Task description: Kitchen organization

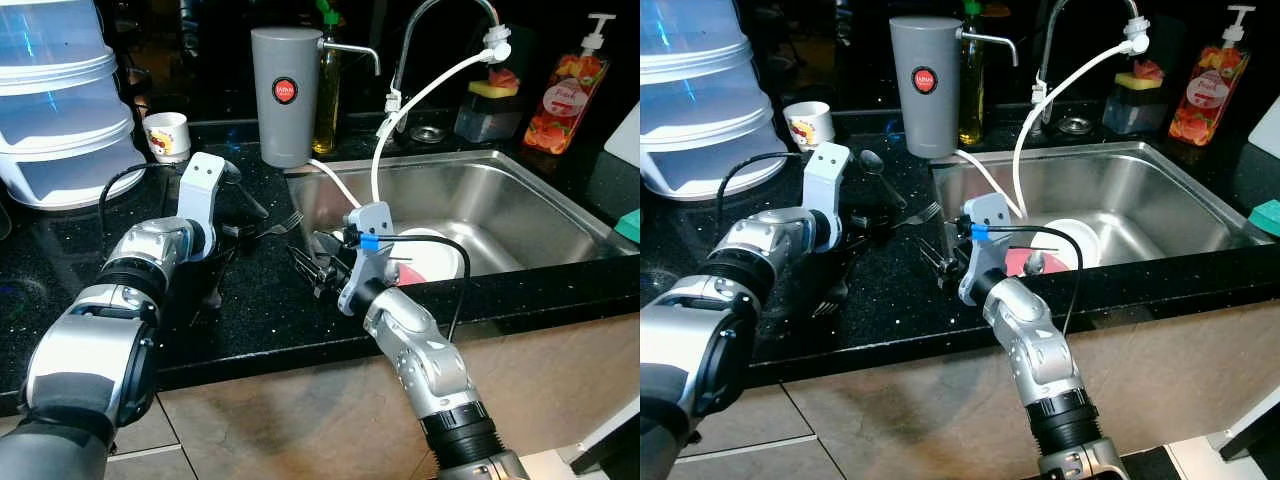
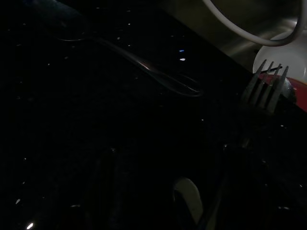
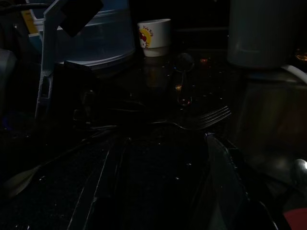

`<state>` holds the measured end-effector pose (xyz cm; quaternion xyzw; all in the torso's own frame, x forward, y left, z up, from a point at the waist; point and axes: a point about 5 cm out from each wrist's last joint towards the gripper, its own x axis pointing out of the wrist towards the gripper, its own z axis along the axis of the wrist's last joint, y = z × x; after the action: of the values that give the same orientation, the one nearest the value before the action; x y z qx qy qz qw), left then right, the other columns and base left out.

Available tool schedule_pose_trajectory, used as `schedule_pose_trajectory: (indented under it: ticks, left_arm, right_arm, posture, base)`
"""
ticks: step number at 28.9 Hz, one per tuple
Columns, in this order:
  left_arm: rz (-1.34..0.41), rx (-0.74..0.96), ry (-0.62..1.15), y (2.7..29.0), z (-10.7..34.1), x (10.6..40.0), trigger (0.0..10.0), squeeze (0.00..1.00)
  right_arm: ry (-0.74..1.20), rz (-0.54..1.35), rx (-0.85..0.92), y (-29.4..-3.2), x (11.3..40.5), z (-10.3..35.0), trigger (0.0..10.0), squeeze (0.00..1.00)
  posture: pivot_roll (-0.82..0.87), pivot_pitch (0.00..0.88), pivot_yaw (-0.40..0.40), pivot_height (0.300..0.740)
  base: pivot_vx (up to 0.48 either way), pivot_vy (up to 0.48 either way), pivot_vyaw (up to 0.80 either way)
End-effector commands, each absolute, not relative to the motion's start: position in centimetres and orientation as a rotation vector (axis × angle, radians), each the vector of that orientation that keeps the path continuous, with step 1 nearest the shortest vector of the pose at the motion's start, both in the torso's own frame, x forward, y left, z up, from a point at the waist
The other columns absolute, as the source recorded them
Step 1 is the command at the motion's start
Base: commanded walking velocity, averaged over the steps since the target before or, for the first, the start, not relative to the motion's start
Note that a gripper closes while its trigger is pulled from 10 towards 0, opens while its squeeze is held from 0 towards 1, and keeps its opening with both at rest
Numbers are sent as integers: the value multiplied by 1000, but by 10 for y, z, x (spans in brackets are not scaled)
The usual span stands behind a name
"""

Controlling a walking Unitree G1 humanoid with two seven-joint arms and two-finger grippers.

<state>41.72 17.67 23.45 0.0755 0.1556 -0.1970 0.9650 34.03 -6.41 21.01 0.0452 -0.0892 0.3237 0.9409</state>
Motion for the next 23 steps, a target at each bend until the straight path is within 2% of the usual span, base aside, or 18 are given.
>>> schedule_pose_trajectory:
  ticks: [1, 2, 12, 23]
  left_arm:
    - [-395, 174, 417, 180, 214, 413, 3843, 0]
    - [-395, 168, 418, 180, 213, 412, 0, 0]
    - [-396, 151, 412, 183, 217, 412, 0, 0]
    - [-375, 75, 317, 187, 237, 416, 0, 0]
  right_arm:
    - [-170, 662, 89, -65, 340, 209, 10000, 0]
    - [-170, 665, 89, -65, 339, 209, 10000, 0]
    - [-176, 733, 131, -60, 335, 211, 10000, 0]
    - [-173, 712, 138, -63, 338, 212, 10000, 0]
  posture:
    - [54, 70, 24, 740]
    - [54, 70, 24, 740]
    - [55, 74, 26, 740]
    - [56, 75, 26, 740]
  base:
    - [0, 0, 0]
    - [0, 0, 0]
    - [0, 0, 0]
    - [0, 0, 0]
